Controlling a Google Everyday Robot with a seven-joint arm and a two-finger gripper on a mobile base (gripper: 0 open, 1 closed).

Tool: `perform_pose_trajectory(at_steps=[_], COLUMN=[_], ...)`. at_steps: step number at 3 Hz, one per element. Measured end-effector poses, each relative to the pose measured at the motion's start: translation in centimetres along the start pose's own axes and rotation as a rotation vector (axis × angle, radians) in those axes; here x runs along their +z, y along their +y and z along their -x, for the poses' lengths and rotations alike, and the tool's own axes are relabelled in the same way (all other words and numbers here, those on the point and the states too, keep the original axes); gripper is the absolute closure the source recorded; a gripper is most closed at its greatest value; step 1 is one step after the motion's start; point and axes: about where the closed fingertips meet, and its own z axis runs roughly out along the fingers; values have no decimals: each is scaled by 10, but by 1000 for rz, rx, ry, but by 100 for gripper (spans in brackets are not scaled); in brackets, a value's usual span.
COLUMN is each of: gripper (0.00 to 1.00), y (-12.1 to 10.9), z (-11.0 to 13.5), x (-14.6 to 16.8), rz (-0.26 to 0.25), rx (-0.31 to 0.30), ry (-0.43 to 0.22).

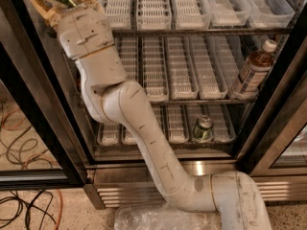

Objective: Pick green can from top shelf of fridge

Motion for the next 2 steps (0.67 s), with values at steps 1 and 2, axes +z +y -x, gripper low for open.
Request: perform_pose_trajectory(at_steps=[1,2], gripper=[100,100], y=[15,31], z=[14,27], x=[-19,-44], rz=[49,96], rx=[29,80], ry=[33,92])
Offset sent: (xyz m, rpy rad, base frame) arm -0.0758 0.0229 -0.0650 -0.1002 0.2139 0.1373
